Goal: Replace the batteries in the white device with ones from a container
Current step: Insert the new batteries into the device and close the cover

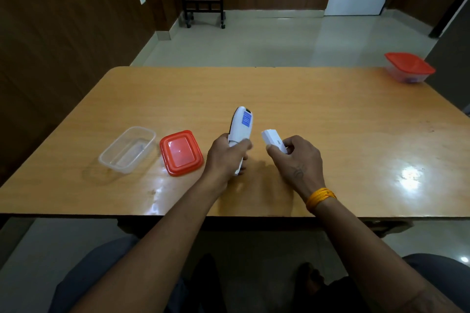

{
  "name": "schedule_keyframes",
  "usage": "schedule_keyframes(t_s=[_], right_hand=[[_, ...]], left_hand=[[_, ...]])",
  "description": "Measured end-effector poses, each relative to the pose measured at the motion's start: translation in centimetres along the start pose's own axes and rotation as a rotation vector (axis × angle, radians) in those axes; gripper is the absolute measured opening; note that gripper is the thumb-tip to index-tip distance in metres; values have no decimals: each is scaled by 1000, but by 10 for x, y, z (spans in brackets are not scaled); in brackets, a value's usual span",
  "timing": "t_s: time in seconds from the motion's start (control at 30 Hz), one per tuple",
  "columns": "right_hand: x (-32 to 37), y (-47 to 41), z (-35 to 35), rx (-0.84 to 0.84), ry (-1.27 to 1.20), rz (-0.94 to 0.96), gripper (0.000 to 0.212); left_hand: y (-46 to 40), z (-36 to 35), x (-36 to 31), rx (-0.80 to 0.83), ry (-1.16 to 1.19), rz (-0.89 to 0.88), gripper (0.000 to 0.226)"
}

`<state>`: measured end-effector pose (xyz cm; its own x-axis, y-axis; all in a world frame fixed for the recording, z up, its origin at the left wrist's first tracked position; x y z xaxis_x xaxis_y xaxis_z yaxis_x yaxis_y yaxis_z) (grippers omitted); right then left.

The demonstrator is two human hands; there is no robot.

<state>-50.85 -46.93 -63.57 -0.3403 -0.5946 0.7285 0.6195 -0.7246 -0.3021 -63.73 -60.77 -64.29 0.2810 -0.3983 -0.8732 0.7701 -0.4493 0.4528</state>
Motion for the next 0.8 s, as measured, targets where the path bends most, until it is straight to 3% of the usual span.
schedule_keyframes(t_s=[0.13, 0.33, 0.63, 0.8], right_hand=[[30, 13, 3, -25, -59, 94, 28], [57, 35, -8, -18, -84, 226, 54], [56, 41, -23, 57, -112, 235, 33], [56, 43, -24, 69, -141, 254, 36]], left_hand=[[-1, -1, 3, 188, 352, 145, 77], [0, -6, 6, 227, 726, 125, 58], [13, -9, 1, 276, 777, 169, 69], [15, -12, 3, 352, 790, 168, 65]])
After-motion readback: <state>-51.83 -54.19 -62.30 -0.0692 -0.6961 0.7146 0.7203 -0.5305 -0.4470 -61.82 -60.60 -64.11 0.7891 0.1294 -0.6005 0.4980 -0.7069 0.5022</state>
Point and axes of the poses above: each hand's wrist, its own y-axis away from the middle knuckle, its own z-axis out of the back of the hand, x = y × z, the point moved 5 cm from there along -y, towards the middle knuckle, and after that the axes turned 12 degrees about z, right-handed, at the moved point
